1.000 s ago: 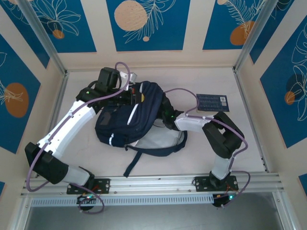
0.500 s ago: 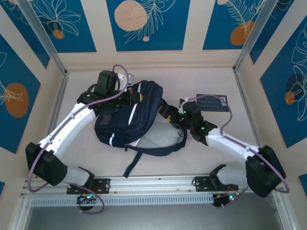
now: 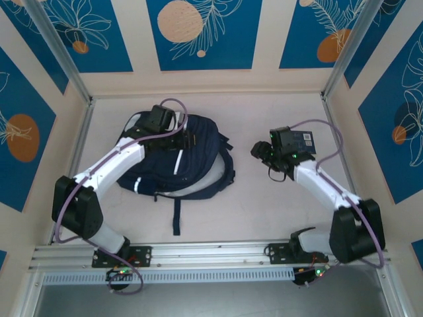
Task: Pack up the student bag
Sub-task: Close the student bag at the center of the table, then rotate the book at the middle-right of the table.
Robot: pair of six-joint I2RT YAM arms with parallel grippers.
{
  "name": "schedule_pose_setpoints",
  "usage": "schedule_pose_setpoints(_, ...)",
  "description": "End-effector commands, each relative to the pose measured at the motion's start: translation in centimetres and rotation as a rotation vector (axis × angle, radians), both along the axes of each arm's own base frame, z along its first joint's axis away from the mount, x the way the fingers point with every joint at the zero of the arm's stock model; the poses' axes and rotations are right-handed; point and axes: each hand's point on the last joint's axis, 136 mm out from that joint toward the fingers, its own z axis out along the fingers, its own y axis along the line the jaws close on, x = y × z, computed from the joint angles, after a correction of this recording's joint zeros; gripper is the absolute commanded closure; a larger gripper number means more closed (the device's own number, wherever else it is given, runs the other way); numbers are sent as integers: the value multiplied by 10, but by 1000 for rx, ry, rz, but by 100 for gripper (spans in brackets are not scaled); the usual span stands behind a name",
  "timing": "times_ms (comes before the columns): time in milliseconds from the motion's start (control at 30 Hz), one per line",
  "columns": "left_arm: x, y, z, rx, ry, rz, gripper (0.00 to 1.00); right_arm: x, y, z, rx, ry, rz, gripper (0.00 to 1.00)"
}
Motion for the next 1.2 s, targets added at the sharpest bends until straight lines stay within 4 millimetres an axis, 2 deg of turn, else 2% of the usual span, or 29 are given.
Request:
schedule_pose_setpoints(0, 3, 19, 0, 32, 4, 73, 49, 20, -31, 3, -258, 28, -18, 33)
schedule_pose_setpoints(67, 1, 19, 10, 10, -14, 75, 47, 41, -46, 0, -328, 52, -27, 33)
schedule_pose_setpoints(133, -2, 22, 20, -4, -37, 91, 43, 57, -58, -12, -321, 111, -28, 32)
schedule_pose_setpoints(267, -6, 29, 35, -10, -74, 114, 34, 86, -72, -37, -144, 230, -26, 33)
schedule_pose_setpoints(400, -10, 23, 45, -58, -96, 86, 32, 110, -76, -59, 61, 278, -37, 34)
schedule_pose_setpoints(500, -12, 17, 48, -85, -95, 64, 32, 117, -78, -76, 156, 345, -65, 35)
schedule_pose_setpoints(600, -13, 15, 52, -99, -96, 54, 32, 110, -74, -87, 159, 399, -71, 35)
schedule_pose_setpoints(700, -14, 15, 55, -103, -105, 51, 32, 94, -67, -91, 139, 438, -78, 33)
schedule_pose_setpoints(1000, -14, 15, 55, -104, -102, 55, 32, 30, -41, -100, 205, 540, -136, 34)
schedule_pose_setpoints(1100, -14, 17, 56, -99, -106, 60, 32, 18, -45, -99, 175, 529, -127, 35)
schedule_pose_setpoints(1167, -14, 17, 55, -99, -105, 61, 32, 18, -62, -91, 45, 504, -123, 36)
